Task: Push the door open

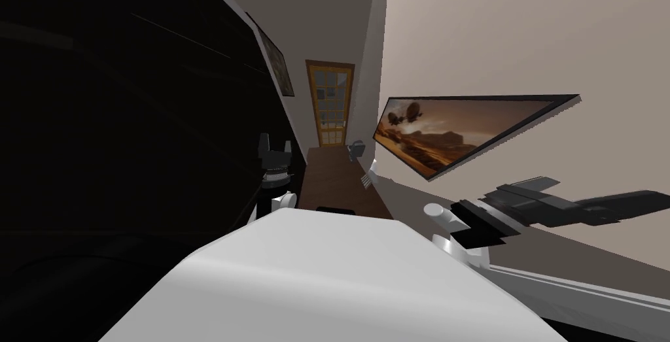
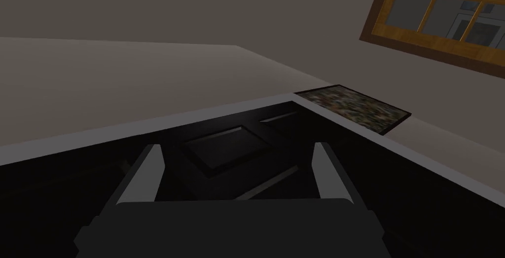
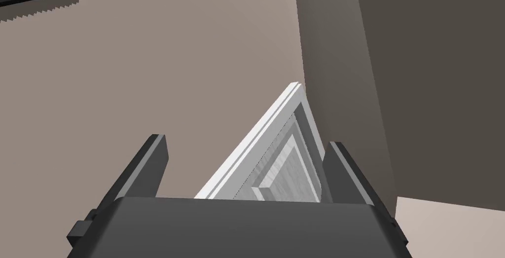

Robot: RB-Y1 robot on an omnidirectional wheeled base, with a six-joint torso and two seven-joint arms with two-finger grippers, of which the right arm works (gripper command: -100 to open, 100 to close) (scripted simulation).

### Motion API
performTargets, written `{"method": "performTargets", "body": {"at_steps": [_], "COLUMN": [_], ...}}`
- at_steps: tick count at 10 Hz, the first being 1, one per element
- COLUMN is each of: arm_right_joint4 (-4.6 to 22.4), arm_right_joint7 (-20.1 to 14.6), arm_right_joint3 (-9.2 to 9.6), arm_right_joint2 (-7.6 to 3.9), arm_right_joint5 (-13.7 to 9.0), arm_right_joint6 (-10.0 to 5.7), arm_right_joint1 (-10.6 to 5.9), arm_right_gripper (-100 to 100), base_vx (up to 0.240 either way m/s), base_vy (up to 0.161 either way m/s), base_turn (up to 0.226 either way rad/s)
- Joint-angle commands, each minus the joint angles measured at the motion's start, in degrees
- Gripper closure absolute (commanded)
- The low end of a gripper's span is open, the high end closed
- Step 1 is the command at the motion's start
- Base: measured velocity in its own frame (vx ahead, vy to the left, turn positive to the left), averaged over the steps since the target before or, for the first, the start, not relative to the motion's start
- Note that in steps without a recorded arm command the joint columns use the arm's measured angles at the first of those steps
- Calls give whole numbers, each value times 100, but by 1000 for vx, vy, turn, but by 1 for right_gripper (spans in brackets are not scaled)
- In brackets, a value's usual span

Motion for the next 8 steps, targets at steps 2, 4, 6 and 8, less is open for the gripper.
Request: {"method": "performTargets", "body": {"at_steps": [2,4,6,8], "arm_right_joint4": [230,430,566,772], "arm_right_joint7": [139,245,317,425], "arm_right_joint3": [-320,-567,-738,-994], "arm_right_joint2": [-14,-24,-27,-31], "arm_right_joint5": [-201,-354,-459,-617], "arm_right_joint6": [-187,-344,-452,-616], "arm_right_joint1": [-138,-256,-337,-458], "arm_right_gripper": [-100,-100,-100,-100], "base_vx": [139,139,82,122], "base_vy": [54,77,59,61], "base_turn": [-185,-182,-116,-198]}}
